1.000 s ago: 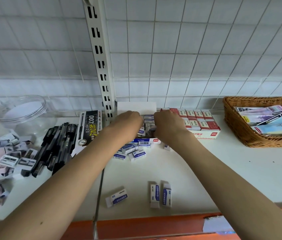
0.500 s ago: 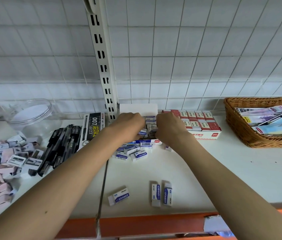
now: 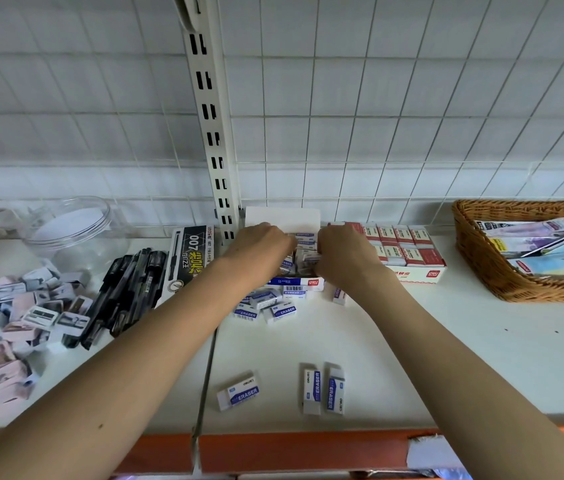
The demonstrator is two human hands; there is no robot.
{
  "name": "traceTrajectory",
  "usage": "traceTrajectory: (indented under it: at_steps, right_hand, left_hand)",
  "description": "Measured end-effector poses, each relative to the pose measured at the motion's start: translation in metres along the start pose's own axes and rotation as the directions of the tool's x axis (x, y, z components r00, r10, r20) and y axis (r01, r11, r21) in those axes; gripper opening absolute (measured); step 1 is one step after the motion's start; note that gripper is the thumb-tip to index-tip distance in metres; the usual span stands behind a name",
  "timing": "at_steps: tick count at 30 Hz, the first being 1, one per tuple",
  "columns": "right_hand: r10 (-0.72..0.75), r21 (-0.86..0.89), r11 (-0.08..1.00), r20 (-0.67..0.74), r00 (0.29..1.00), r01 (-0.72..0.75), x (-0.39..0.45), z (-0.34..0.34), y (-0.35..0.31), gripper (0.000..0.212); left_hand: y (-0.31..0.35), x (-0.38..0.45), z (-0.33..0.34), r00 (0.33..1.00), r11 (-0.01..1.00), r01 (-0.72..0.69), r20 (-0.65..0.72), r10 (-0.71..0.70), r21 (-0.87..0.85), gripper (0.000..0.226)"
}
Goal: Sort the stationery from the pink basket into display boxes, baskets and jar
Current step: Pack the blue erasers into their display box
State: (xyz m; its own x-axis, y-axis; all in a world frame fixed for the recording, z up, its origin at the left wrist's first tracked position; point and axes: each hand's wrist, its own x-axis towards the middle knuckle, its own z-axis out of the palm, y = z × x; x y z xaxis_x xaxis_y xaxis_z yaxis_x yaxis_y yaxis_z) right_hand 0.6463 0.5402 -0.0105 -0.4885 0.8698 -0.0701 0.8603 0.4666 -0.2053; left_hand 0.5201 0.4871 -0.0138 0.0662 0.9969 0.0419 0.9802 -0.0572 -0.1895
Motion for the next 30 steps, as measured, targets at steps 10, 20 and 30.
traceTrajectory:
  at_steps: [10,20,30]
  right_hand:
    - [-0.001,-0.004,1.000,-0.007,1.000,0.001,0.001,0.004,0.001,0.031]
    - [0.004,0.028,1.000,0.019,1.000,-0.004,0.000,0.001,0.001,0.030]
    - [0.011,0.011,1.000,0.011,1.000,-0.011,0.003,0.004,-0.001,0.029]
  left_hand:
    - [0.003,0.011,-0.002,0.993,0.999,-0.032,0.111,0.027,0.043,0.022]
    - [-0.008,0.000,0.006,0.994,0.993,-0.097,0.047,0.100,-0.064,0.024]
    - [-0.010,0.001,0.003,0.983,0.983,-0.177,0.065,0.173,0.051,0.005]
